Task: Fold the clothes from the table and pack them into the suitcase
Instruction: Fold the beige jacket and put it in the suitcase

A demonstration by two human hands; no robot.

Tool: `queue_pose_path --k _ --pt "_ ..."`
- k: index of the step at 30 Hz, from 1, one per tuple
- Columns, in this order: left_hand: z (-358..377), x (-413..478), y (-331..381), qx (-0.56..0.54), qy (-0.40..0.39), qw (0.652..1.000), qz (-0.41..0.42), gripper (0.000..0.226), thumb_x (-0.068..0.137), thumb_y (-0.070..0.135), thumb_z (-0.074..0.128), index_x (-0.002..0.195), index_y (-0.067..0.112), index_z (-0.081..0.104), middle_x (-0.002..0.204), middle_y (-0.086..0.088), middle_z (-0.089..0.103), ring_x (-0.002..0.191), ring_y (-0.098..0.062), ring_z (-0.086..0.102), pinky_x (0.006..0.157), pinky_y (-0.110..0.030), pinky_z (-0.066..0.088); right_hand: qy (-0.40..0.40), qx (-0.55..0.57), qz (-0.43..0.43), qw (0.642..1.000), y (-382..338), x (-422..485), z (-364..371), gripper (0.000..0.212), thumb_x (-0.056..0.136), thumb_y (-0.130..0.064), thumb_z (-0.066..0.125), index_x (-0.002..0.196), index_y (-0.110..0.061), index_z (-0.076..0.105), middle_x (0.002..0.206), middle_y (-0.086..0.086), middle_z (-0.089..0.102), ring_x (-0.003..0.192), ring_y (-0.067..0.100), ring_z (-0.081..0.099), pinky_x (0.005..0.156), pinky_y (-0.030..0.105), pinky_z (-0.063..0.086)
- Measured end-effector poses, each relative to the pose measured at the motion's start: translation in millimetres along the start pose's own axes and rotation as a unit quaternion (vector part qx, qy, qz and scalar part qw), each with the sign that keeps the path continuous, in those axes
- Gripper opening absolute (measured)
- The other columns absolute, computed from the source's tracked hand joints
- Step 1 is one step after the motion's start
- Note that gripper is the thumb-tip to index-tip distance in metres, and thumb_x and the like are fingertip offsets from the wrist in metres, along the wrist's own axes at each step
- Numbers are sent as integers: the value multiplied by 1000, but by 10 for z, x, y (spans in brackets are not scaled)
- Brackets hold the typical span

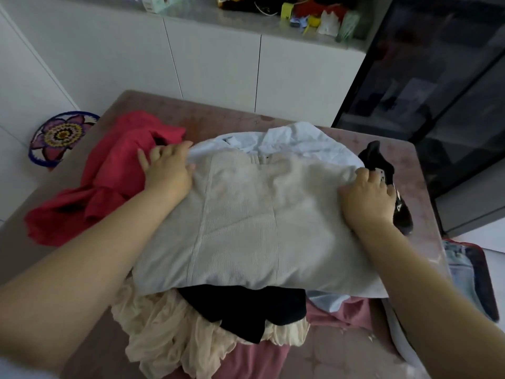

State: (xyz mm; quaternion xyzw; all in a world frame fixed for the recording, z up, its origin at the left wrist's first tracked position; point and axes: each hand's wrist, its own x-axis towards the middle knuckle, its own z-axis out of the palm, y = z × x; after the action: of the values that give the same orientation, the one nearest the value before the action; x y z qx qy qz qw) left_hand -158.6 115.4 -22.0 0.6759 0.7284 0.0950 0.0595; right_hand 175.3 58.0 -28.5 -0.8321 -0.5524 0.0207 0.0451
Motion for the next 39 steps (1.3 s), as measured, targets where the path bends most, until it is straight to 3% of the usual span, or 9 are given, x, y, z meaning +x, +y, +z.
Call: queue_pose_path --k 3,6,12,21,25,28,32,35,39 --pt "-198 -357 434 -3 -73 988 132 55 94 53 28 146 37 22 153 1 27 141 -23 18 114 -54 0 -20 52 -126 991 -290 -370 -159 66 93 -56 36 147 -20 25 153 9 27 141 27 22 115 47 4" --pt "-51 -838 582 22 -152 969 194 81 76 77 0 148 41 6 158 10 5 145 -19 -1 112 -54 -9 -93 72 -225 967 -398 -740 -58 82 77 -77 7 149 -38 10 159 -1 9 146 21 7 116 44 -4" --pt "300 -937 319 70 -150 966 199 100 56 79 -31 147 41 -10 158 12 -7 144 -17 -13 113 -54 -12 -104 59 -178 977 62 -804 325 89 69 -82 -13 148 -43 1 160 -4 2 146 17 2 117 37 -3" --pt "38 -1230 378 48 -149 954 258 87 61 82 -17 138 42 -27 153 15 -20 141 -12 -24 108 -50 -25 -117 86 -230 962 287 -1130 81 97 61 -90 16 145 -47 -4 152 -17 -7 141 7 -8 114 37 -15" --pt "117 -1551 196 76 -124 930 339 100 58 94 5 135 43 -35 151 10 -22 139 -13 -26 106 -44 -28 -116 -4 -275 954 585 -1352 193 105 60 -83 39 145 -47 -12 157 -8 4 145 19 7 115 43 -1" --pt "81 -1524 37 91 -126 935 318 110 70 75 51 134 45 -33 153 6 -17 140 -17 -20 106 -42 -27 -92 -30 -294 951 630 -1359 174 92 85 -47 56 144 -44 -14 159 -3 11 145 26 16 114 40 -1" --pt "-154 -1466 -14 150 -170 921 317 94 92 36 51 127 38 -37 157 8 -15 145 -21 -10 111 -43 -18 -116 -65 -288 948 620 -1340 -68 70 98 -38 40 144 -39 -13 159 -11 6 147 15 8 115 44 -8" --pt "-296 -1478 -57 153 -190 918 314 95 90 1 44 125 42 -34 157 12 -10 146 -19 -4 113 -45 -13 -61 -37 -338 938 626 -1402 -250 55 97 -40 43 147 -37 20 150 -7 37 139 21 34 114 49 4" --pt "-438 -1557 -132 182 -235 905 305 104 83 -13 42 129 46 -30 155 16 -15 145 -18 -9 115 -50 -11 89 -14 -410 907 729 -1619 -296 48 74 -25 77 121 -24 65 111 -3 70 100 26 68 97 58 29"
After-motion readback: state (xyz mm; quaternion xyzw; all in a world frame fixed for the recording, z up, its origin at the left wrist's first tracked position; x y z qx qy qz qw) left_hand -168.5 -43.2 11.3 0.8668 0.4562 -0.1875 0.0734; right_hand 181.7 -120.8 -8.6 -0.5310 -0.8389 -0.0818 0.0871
